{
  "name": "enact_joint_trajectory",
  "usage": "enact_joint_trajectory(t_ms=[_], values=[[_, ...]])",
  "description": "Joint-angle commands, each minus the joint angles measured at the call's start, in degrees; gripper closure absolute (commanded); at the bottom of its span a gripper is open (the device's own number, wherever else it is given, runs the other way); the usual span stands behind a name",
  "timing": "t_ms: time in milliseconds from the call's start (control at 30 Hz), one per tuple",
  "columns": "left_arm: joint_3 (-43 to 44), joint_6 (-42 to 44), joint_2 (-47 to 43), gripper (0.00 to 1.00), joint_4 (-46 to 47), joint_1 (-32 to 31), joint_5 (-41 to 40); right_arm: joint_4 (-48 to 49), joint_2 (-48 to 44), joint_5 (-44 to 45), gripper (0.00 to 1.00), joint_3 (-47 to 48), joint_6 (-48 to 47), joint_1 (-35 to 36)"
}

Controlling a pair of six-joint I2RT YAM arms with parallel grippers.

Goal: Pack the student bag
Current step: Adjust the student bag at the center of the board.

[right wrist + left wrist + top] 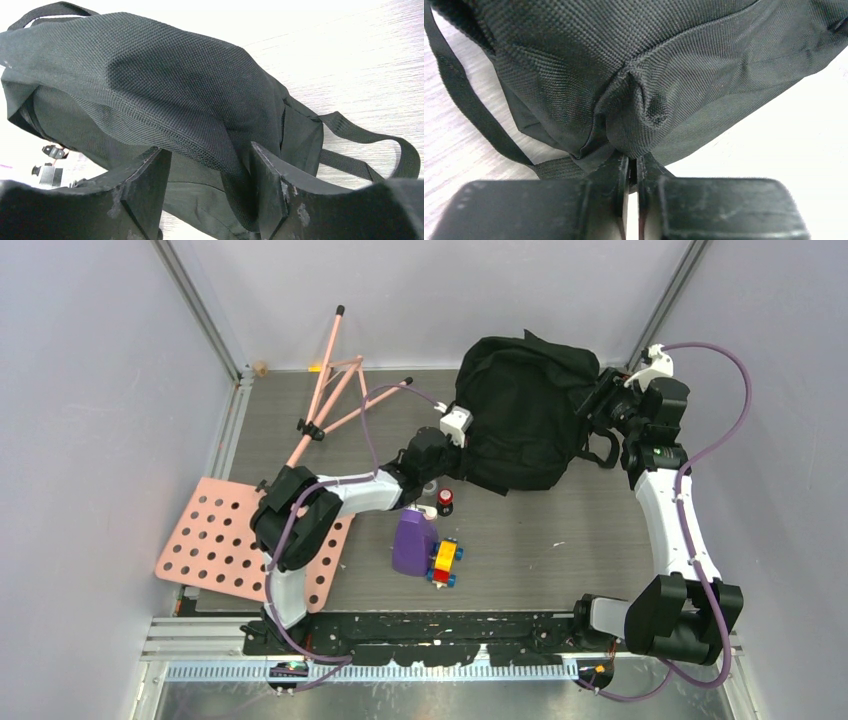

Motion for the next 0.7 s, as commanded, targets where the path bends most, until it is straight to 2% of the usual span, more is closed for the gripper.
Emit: enact_joint_trajectory(t_ms=[0, 100, 133, 367, 500, 667], values=[[0.5, -3.7, -0.3, 0.98, 2.0, -4.0, -0.9, 3.7, -0.2, 2.6, 0.40, 1.3, 0.9, 0.4], [0.9, -8.0, 0.2, 1.00, 2.4, -5.2, -2.1, 5.7, 0.2, 3.4, 0.46, 0.3, 2.8, 0.7], [1.2, -9.5, 0.3, 0.97, 2.0, -5.9, -3.2, 6.4, 0.3, 3.6, 0.48, 0.2, 3.0, 1.0], [2.5, -15.7, 0.8, 0.93, 1.7, -8.5, -10.2, 6.8, 0.6, 8.9, 0.50, -0.1, 2.8, 4.2], [1.2, -15.7, -0.6, 0.71, 1.6, -8.4, -10.8, 5.5, 0.1, 12.4, 0.42, -0.1, 3.0, 5.6], [-2.3, -13.2, -6.8, 0.48, -4.2, -6.0, -9.2, -4.3, -3.5, 20.6, 0.29, 0.8, 2.0, 5.7]])
